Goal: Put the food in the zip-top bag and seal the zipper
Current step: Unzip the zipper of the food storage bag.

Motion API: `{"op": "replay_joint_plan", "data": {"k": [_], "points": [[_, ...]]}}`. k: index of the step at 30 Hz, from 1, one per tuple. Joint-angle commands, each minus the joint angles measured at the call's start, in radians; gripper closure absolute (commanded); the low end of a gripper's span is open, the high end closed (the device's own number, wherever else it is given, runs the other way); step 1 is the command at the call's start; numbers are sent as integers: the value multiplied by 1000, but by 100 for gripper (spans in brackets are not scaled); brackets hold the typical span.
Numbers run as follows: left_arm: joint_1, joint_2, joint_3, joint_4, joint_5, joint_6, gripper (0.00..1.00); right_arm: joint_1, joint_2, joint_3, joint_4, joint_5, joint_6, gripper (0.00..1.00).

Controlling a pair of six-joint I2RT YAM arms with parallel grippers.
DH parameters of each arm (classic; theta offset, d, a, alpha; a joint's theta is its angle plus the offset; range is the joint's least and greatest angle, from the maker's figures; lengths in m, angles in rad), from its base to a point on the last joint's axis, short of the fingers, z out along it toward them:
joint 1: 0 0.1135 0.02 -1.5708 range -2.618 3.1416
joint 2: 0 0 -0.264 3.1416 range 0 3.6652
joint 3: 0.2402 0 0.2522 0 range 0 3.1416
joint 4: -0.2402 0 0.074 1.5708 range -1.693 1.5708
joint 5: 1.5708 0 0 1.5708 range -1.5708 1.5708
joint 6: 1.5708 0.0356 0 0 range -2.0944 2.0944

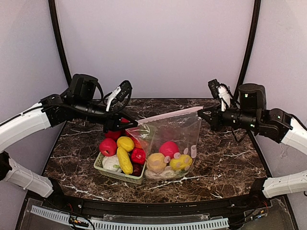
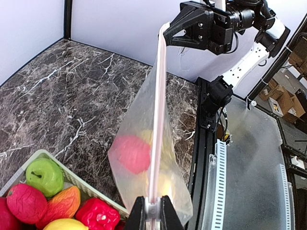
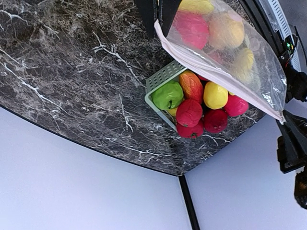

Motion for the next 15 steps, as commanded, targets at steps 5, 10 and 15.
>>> {"op": "replay_joint_plan", "data": {"k": [5,10,15], "points": [[36,-117,-70,-245,-156,48,99,-87,-70,-50,-61,256,57,100],[37,-152,-131,-90,-98,-59,83,-87,-89,-90,27,28,-1,100],[36,-187,-264,205,-26,-230,22,-87,-90,-108,93,-142,-21,100]]}}
